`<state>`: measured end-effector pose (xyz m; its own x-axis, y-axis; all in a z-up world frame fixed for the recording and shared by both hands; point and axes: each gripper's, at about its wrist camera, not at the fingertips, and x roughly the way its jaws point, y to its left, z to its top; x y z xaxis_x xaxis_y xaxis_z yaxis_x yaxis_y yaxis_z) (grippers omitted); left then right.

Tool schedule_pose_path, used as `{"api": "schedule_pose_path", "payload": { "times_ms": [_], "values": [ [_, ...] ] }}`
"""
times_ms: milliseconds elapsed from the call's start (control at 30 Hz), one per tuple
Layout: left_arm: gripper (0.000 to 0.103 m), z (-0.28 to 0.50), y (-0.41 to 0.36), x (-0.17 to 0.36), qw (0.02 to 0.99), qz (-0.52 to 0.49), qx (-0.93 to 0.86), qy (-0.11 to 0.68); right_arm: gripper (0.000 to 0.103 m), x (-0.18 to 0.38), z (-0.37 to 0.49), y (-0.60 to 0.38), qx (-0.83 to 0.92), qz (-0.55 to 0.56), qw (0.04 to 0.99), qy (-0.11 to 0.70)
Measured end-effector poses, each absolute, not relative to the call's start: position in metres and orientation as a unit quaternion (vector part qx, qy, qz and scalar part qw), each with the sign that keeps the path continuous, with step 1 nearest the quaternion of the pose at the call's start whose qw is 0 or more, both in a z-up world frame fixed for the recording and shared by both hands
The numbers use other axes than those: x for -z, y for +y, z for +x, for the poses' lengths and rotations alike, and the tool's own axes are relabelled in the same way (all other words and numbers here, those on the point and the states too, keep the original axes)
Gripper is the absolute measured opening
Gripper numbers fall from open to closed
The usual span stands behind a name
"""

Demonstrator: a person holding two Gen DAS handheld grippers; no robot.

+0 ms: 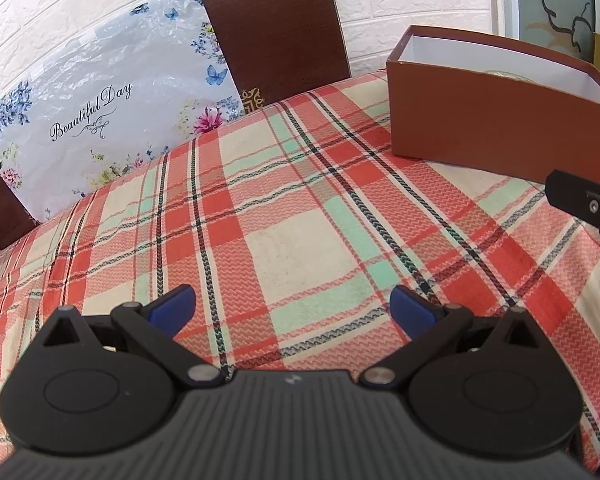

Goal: Organize objects

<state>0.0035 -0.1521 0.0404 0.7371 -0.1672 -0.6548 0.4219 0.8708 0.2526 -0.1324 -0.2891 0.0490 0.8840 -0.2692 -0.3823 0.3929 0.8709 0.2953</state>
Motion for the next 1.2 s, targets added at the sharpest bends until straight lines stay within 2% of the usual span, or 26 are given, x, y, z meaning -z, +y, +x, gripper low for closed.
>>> {"api": "schedule_pose_path", "payload": {
  "times_ms": [1200],
  "values": [
    [0.103,-0.012,-0.164,-0.044,0.908,0.221,0.166,0.315,0.091,-0.051,-0.14,-0.298,0.172,0.193,0.952,0.163]
  ]
}}
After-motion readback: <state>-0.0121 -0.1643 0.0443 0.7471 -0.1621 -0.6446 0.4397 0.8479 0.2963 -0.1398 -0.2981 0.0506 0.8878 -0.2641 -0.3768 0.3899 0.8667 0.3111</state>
